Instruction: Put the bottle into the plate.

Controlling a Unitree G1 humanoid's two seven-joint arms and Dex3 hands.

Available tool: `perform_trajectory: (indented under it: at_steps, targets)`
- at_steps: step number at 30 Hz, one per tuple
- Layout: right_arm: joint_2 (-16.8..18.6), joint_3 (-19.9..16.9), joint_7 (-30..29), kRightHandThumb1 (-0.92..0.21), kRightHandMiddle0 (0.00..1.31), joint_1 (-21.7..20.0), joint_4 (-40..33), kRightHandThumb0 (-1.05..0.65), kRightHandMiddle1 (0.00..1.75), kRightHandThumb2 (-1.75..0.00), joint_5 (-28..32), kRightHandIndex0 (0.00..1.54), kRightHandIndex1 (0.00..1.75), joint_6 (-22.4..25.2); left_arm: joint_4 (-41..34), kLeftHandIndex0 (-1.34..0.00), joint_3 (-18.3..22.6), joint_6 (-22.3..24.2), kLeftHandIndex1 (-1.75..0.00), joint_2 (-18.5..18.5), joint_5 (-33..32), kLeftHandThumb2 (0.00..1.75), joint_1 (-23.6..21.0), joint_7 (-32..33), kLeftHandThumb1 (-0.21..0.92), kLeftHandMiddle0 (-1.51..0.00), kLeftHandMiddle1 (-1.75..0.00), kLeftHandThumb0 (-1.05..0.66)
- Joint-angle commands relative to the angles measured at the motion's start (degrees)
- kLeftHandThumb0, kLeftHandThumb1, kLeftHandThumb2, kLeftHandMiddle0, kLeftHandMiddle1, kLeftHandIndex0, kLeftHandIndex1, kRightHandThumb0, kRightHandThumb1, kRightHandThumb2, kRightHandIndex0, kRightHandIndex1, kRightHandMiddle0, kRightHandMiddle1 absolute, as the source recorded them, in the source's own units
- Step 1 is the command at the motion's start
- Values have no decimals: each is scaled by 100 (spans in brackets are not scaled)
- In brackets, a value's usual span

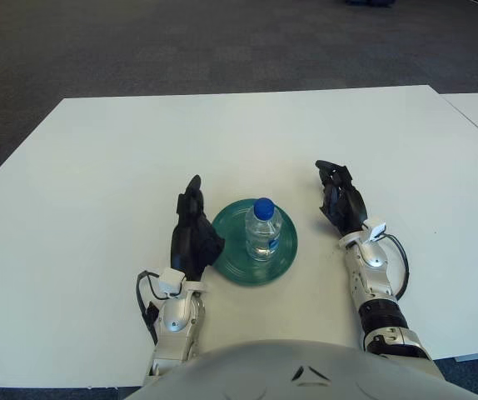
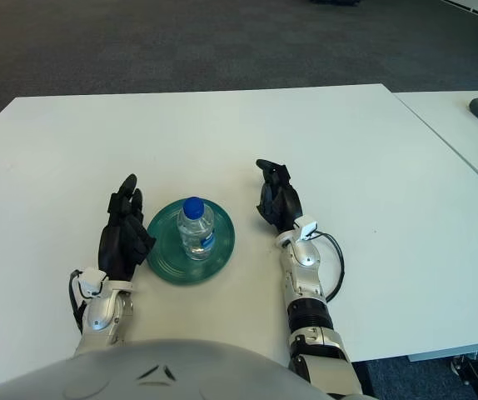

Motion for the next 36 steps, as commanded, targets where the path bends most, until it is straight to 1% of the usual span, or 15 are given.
perform_trajectory:
  at_steps: [1,3,7,10,16,22,26,29,36]
  targets:
    - [27,-113,-14,-92,9,467,562,-80,95,-84,173,53,7,-53,208,0,145,-14,-70,-324,-69,107,-74,190,92,-34,-3,-57]
    - [13,-124,-15,-92,9,457,577,-81,95,-84,173,53,7,-57,247,0,154,-12,-72,-334,-86,107,-90,219,92,-35,-3,-56]
    - [-39,-132,-14,-92,9,426,617,-82,95,-84,152,53,7,-67,591,0,410,-46,-76,-130,-398,108,-255,8,92,-36,-3,-53]
    - [-64,-141,3,-92,10,402,657,-81,96,-84,168,54,7,-71,760,0,464,-86,-78,-75,-436,108,-321,-89,92,-36,-3,-53]
    - [-101,-162,39,-92,11,350,737,-81,96,-84,180,54,7,-85,1016,0,503,-105,-81,66,-357,108,-435,-315,92,-38,-3,-52]
    - [-150,-182,104,-92,10,310,774,-81,96,-85,185,54,7,-28,1216,-3,613,-42,-84,142,-219,109,-525,-360,92,-40,-3,-52]
    - [-165,-170,127,-92,10,309,745,-83,95,-85,213,53,6,11,2042,-5,912,-197,-86,277,-409,110,-862,-543,92,-42,-4,-51]
    - [-160,-154,125,-92,10,330,689,-85,95,-85,200,54,7,-8,2363,-7,1049,-103,-88,264,-536,111,-1015,-646,92,-43,-4,-51]
    - [-142,-134,112,-92,11,363,615,-86,95,-85,189,55,7,-44,2534,-9,1164,24,-89,202,-568,113,-1106,-761,92,-45,-4,-51]
